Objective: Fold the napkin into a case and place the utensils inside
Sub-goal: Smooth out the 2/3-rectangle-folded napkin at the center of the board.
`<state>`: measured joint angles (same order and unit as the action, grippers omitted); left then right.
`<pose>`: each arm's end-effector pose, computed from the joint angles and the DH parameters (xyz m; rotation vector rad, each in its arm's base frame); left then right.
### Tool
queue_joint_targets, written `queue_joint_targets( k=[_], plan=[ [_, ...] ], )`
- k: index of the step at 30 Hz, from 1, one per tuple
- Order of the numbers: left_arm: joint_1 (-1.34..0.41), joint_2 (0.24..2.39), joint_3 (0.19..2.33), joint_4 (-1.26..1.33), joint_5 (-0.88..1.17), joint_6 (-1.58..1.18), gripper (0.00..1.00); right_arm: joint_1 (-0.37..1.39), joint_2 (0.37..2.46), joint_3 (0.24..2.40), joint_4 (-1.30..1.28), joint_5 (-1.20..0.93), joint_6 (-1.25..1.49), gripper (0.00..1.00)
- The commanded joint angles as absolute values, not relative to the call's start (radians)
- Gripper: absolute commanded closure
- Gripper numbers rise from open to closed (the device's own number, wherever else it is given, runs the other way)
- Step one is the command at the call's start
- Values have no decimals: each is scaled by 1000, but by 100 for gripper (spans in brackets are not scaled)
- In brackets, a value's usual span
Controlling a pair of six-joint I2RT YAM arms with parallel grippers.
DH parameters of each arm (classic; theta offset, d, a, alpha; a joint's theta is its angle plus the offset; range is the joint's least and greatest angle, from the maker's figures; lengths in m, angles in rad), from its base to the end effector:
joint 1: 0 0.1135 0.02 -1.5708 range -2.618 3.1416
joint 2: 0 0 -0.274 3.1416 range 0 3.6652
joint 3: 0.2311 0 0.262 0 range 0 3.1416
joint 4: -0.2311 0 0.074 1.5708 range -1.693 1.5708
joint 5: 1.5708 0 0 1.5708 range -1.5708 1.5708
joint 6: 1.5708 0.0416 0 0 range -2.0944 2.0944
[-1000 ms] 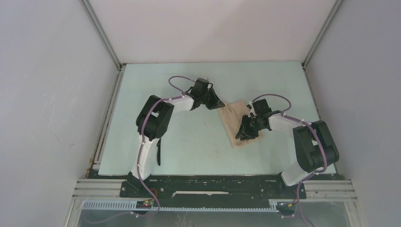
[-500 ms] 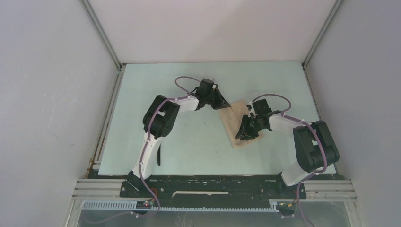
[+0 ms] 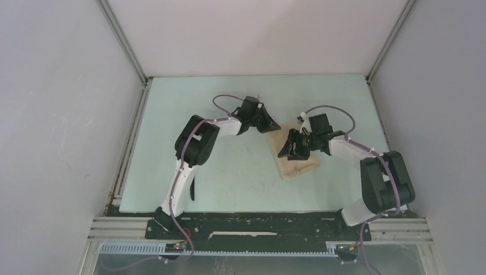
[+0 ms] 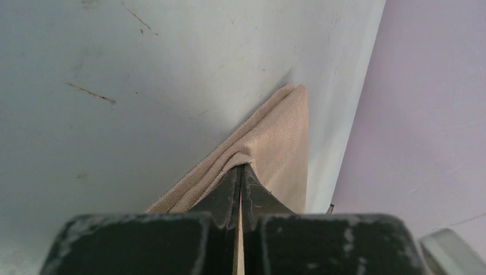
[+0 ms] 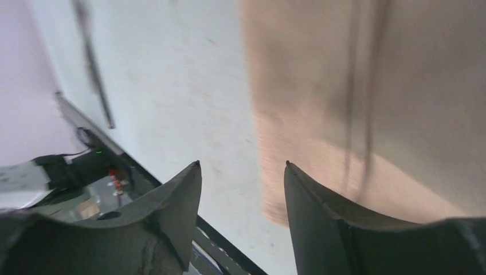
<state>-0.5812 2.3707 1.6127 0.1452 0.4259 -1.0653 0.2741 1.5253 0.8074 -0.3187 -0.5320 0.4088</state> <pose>0.4373 -0.3078 0.1083 -0.3223 2.4608 -1.3019 0.2783 0.1002 0.1701 -0.0189 2.6734 0.9287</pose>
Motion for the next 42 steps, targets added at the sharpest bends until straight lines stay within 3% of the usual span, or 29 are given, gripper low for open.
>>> queue_joint_targets(
  k=[1,9,11,15,24,37,42],
  plan=[
    [-571,2382,1594,196,433,-1086,100,243,1595,885,-35,-813,476,36],
    [-567,2405,1588,228,442,-1124,100,246,1965,1091,266,-1076,623,24],
    [-568,2404,1582,241,437,-1137,100,243,2036,1128,284,-1122,661,15],
    [-562,2402,1574,249,426,-1157,100,245,2060,1131,178,-1119,611,16],
    [-558,2410,1571,276,435,-1173,100,243,1937,1009,-177,-1041,404,20],
    [-558,2411,1577,267,436,-1170,100,225,1680,685,-173,-949,475,22],
    [-560,2408,1629,201,445,-1121,100,189,1450,593,-264,-804,512,22]
  ],
)
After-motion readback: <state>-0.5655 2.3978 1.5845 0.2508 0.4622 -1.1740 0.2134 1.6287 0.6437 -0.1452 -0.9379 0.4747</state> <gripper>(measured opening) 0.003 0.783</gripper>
